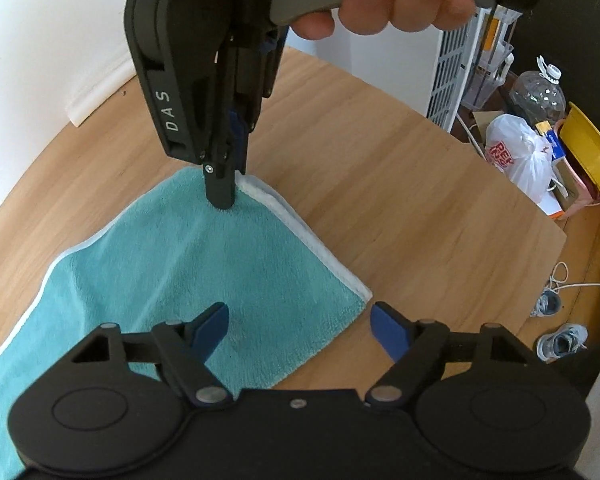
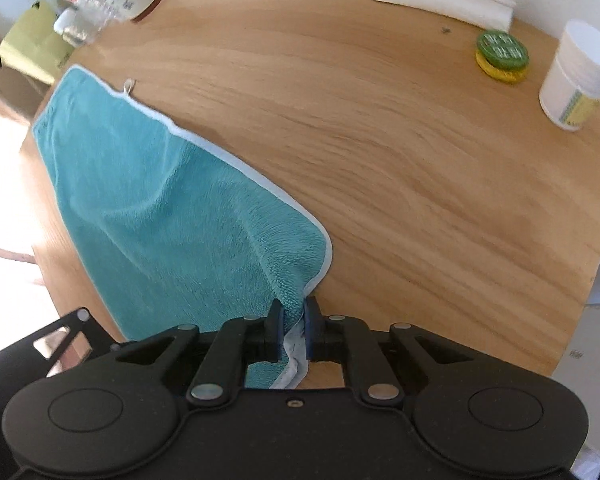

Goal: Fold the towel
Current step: 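Pinch the towel corner with the right tool while the left tool pinches the piped edge beside it, then lift the pinched towel end with both tools and fold it over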

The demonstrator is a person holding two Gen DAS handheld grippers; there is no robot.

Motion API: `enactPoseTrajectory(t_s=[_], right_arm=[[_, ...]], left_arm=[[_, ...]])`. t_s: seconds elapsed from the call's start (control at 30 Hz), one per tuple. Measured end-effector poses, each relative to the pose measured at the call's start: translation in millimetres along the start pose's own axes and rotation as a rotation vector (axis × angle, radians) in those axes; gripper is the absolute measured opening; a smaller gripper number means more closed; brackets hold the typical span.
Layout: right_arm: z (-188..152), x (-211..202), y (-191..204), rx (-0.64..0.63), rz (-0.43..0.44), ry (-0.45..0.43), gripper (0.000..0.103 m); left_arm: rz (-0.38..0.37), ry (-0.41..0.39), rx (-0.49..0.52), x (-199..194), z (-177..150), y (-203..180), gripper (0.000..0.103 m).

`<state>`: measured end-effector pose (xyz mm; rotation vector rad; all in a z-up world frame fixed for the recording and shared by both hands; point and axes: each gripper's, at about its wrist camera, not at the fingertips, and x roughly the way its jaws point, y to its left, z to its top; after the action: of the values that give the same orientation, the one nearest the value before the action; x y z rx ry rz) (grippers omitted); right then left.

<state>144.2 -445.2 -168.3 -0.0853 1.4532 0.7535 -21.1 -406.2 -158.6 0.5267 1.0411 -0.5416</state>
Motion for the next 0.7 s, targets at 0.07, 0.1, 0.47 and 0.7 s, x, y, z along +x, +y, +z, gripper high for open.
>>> enactPoseTrajectory(t_s=[0.07, 0.1, 0.47, 0.7], right_arm=[[0, 1, 2, 0.005, 0.008, -0.002, 0.011], [0, 0, 1, 0.007, 0.012, -0.001, 0.011], [-7, -10, -11, 0.048, 0.059, -0.022, 0.011], [-5, -29, -7, 0.061, 0.088, -0.072, 0.011]], left_arm=[[-0.011, -0.012, 0.002, 0, 1, -2, 0.054], [-0.008, -0.021, 0.01, -1, 1, -3, 0.045], [-0.034, -0.115, -0.095, -20, -8, 15, 0.009], [-0.035, -0.174, -0.205, -42, -8, 37, 0.009]])
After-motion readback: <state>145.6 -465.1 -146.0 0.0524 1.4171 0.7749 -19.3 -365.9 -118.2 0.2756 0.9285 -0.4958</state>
